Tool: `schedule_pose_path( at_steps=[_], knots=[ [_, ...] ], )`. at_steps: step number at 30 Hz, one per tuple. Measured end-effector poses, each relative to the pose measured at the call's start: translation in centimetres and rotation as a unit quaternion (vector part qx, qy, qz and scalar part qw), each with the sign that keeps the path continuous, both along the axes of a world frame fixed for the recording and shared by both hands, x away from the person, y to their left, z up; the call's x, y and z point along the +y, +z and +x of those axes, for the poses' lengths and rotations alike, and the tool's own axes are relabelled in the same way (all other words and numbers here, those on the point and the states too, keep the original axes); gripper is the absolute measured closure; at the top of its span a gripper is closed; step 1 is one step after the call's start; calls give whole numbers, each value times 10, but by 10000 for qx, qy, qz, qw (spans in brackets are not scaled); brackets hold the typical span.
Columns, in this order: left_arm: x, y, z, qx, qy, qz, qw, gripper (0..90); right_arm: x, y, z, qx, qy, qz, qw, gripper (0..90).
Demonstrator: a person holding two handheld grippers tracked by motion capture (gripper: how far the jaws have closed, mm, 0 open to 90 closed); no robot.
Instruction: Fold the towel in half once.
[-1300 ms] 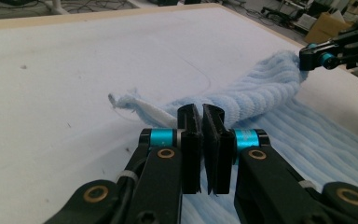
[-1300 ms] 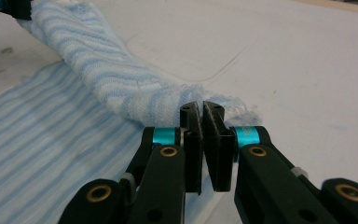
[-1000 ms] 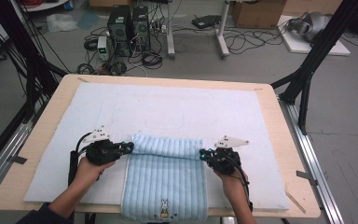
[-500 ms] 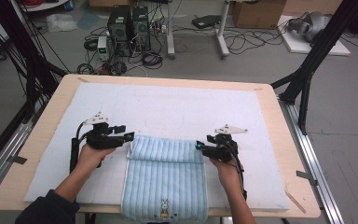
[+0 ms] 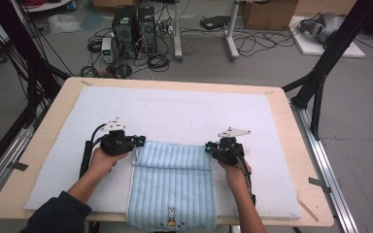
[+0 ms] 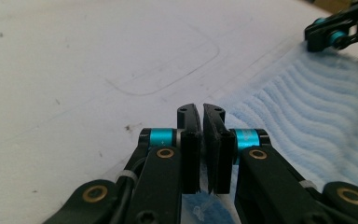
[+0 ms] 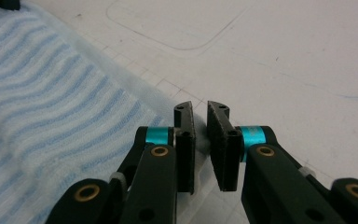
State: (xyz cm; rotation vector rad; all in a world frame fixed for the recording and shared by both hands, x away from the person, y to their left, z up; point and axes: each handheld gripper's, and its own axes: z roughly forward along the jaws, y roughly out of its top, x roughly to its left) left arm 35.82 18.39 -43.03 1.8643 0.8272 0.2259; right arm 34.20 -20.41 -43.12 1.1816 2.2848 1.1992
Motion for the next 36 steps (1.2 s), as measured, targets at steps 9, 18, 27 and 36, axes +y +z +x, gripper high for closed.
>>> schedule_pose_path(
  at_steps=[9,18,27,36],
  knots=[
    [12,12,-46,-156,-290,-479,9983,848,-7,16,-33,-485,205,309,9981,803],
    [12,8,-81,-198,-430,-449,9979,845,-9,21,-69,-611,274,349,9971,793],
    [4,5,-112,-156,-742,-464,9960,845,-19,21,-111,-690,204,431,9965,800],
    [18,6,-103,114,-118,-548,9984,432,-22,18,-127,-555,105,382,9977,614]
  ],
)
